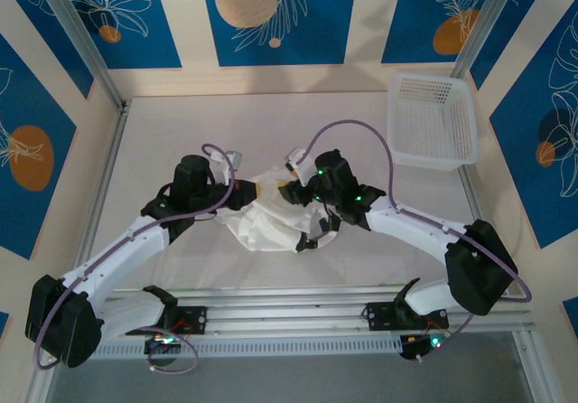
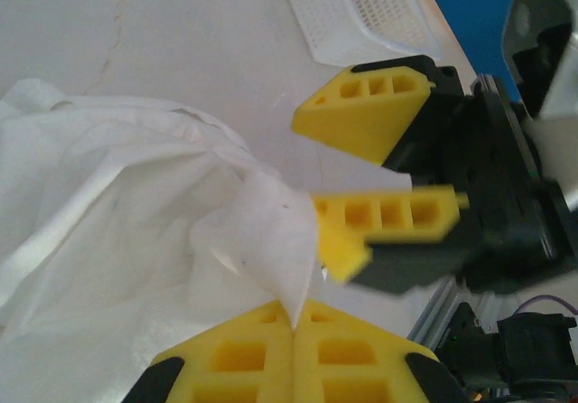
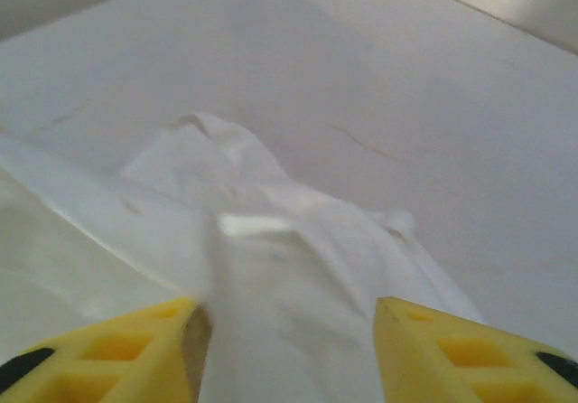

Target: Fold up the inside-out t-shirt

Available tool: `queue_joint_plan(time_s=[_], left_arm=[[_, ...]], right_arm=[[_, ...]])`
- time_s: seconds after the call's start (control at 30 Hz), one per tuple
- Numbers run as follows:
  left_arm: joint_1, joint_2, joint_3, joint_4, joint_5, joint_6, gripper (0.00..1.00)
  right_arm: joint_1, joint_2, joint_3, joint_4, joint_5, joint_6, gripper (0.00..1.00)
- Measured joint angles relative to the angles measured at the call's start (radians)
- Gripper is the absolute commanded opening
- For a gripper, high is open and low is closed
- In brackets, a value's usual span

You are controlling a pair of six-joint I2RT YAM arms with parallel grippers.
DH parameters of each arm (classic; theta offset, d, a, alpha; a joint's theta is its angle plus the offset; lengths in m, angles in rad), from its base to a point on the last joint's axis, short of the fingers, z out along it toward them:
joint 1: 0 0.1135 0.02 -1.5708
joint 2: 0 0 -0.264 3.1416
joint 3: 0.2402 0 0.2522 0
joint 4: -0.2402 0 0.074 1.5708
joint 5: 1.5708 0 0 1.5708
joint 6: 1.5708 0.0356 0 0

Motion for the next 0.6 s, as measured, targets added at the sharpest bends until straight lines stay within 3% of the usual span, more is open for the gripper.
queue_joint_plan(time_s=[0.17, 0.23, 0.27, 0.37, 0.6], left_arm=[[0.0, 0.0, 0.0, 0.0, 0.0, 0.0, 0.0], [0.0, 0.0, 0.0, 0.001, 0.0, 0.0, 0.0], [0.0, 0.0, 0.0, 0.001, 0.0, 0.0, 0.0], [0.0, 0.004, 0.0, 0.006, 0.004, 0.0, 0.0], [0.0, 0.029, 0.0, 0.013, 0.008, -0.004, 0.0]], right_arm=[[-0.126, -0.141, -0.076, -0.053, -0.054, 0.072, 0.29], [-0.16, -0.19, -0.105, -0.071, -0.074, 0.088, 0.3], [-0.164, -0.205, -0.113, -0.076, -0.095, 0.091, 0.35], [-0.119, -0.216, -0.113, -0.08, -0.159, 0.1, 0.5], [0.072, -0.055, 0.075, -0.095, -0.168, 0.319, 0.49]])
